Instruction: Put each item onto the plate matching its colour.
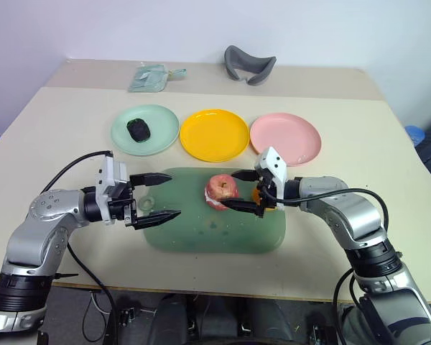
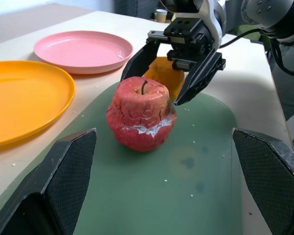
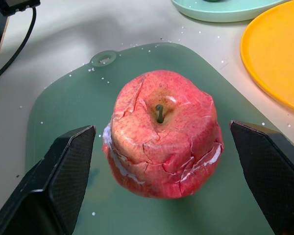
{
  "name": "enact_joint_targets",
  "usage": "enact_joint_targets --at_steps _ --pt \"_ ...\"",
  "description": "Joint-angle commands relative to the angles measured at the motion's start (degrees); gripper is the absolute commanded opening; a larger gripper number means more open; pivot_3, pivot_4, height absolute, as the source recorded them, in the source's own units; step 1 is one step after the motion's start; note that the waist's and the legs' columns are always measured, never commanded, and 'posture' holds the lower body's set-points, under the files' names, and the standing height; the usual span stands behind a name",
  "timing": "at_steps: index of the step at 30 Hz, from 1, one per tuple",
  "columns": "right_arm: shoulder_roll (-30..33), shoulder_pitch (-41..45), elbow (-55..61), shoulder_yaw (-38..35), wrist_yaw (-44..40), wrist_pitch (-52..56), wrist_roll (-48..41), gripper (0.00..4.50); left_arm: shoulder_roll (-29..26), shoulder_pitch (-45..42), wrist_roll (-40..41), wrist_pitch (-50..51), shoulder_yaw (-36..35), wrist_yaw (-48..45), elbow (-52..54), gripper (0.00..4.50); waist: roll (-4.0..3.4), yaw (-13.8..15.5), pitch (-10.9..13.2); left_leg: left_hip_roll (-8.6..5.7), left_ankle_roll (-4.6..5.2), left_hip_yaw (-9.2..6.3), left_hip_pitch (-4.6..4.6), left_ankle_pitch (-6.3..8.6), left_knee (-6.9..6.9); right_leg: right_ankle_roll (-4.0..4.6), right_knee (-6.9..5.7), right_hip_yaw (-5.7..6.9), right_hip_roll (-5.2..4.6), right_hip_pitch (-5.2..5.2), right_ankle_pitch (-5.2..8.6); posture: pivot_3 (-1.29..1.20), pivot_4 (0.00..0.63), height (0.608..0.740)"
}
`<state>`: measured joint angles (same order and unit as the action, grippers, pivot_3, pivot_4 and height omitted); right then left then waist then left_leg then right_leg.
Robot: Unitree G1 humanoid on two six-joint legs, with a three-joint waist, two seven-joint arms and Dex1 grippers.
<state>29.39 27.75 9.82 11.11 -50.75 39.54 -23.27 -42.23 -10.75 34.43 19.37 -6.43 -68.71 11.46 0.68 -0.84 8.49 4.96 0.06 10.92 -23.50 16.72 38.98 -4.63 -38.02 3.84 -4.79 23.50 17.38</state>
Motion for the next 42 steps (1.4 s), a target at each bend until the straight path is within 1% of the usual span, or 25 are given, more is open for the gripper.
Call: enact_joint_targets --at_steps 1,7,10,13,14,15,18,23,27,31,34,37,42 --pt "-0.98 1.51 0.14 -0.16 -0.22 -0.70 -0.27 4.47 -0.48 0.34 1.20 0.40 -1.58 0.87 3.27 4.50 0.00 0.01 0.00 0.00 0.00 0.00 0.00 0.00 0.00 0.00 0.00 0.00 0.00 0.00 0.00 0.00 0.150 0.740" --pt "-1.31 1.85 -1.19 -0.01 -0.74 -1.44 0.15 4.47 -0.43 0.06 1.50 1.91 -1.49 2.44 4.86 4.50 0.00 0.03 0.00 0.00 0.00 0.00 0.00 0.00 0.00 0.00 0.00 0.00 0.00 0.00 0.00 0.00 0.150 0.740" --pt "-1.48 1.95 -1.63 -0.07 -0.69 -1.76 0.26 3.72 -0.29 -0.11 1.66 2.37 -1.40 2.97 5.17 4.50 0.00 0.01 0.00 0.00 0.00 0.00 0.00 0.00 0.00 0.00 0.00 0.00 0.00 -0.01 0.00 0.00 0.150 0.740" --pt "-1.59 2.07 -1.78 -0.16 -0.62 -1.95 0.28 2.30 -0.19 -0.27 1.73 2.46 -1.30 3.28 5.12 4.50 0.00 0.03 0.00 0.00 0.00 0.00 0.00 0.00 0.00 0.00 0.00 0.00 0.00 -0.01 0.00 0.00 0.150 0.740" --pt "-1.61 2.10 -1.82 -0.17 -0.59 -2.07 0.34 2.03 -0.14 -0.35 1.70 2.43 -1.26 3.32 5.00 4.50 0.00 0.02 0.00 0.00 0.00 0.00 0.00 0.00 0.00 0.00 0.00 0.00 0.00 -0.01 0.00 0.00 0.150 0.740" --pt "-1.60 2.11 -1.87 -0.15 -0.49 -2.37 0.57 1.94 -0.06 -0.41 1.64 2.31 -1.21 3.32 4.84 4.50 0.00 0.01 0.00 0.00 0.00 0.00 0.00 0.00 0.00 0.00 0.00 0.00 0.00 -0.01 0.00 0.00 0.150 0.740" --pt "-1.62 2.12 -2.21 -0.23 -0.32 -3.06 1.10 1.94 0.18 -0.50 1.46 1.89 -1.09 3.30 4.42 4.50 0.00 0.02 0.00 0.00 0.00 0.00 0.00 0.00 0.00 0.00 0.00 0.00 0.00 0.00 0.00 0.00 0.150 0.740" --pt "-2.06 2.75 -0.95 -2.30 0.23 -1.58 -1.20 1.94 0.78 -0.21 1.31 1.31 -1.06 3.37 4.03 4.50 0.00 0.03 0.00 0.00 0.00 0.00 0.00 0.00 0.00 0.00 0.00 0.00 0.00 -0.01 0.00 0.00 0.150 0.740" --pt "-4.41 6.56 -0.62 -7.32 3.99 1.18 -4.61 1.94 1.30 -0.18 1.21 1.18 -1.00 3.64 3.94 4.50 -0.01 -0.01 0.01 0.00 0.00 0.00 0.00 0.00 0.00 0.00 -0.01 0.00 0.00 0.01 0.00 0.00 0.150 0.740" --pt "-5.49 12.40 -3.34 -12.93 8.62 2.20 -6.06 1.94 2.46 -0.98 1.41 1.67 -1.01 5.23 3.96 4.50 -0.03 -0.01 0.02 0.00 0.00 0.01 0.00 0.00 -0.01 0.00 -0.01 -0.01 0.00 0.02 0.00 0.00 0.150 0.740" --pt "-4.61 16.15 -8.48 -15.45 10.54 0.11 -4.59 1.94 3.40 -2.83 -0.39 1.83 -0.78 8.50 2.52 4.50 -0.03 0.22 0.02 0.00 0.00 0.00 0.00 0.00 0.01 0.00 -0.01 0.00 -0.01 -0.01 0.00 0.00 0.150 0.740" --pt "-3.25 18.64 -17.26 -16.22 12.41 -5.01 -0.54 1.94 4.86 -5.88 -2.67 1.17 -0.72 12.35 0.18 4.50 -0.02 0.18 0.01 -0.02 0.00 0.00 0.00 0.00 0.02 0.00 0.00 0.01 -0.02 -0.03 0.00 0.00 0.150 0.740" --pt "-2.09 22.13 -36.75 -16.99 15.66 -17.06 6.01 1.94 8.73 -11.24 -4.41 1.13 -1.13 19.13 -2.66 4.50 -0.06 -0.16 0.03 -0.02 0.00 0.05 0.00 0.00 0.00 -0.01 0.00 0.00 -0.01 -0.01 -0.01 0.00 0.150 0.740"
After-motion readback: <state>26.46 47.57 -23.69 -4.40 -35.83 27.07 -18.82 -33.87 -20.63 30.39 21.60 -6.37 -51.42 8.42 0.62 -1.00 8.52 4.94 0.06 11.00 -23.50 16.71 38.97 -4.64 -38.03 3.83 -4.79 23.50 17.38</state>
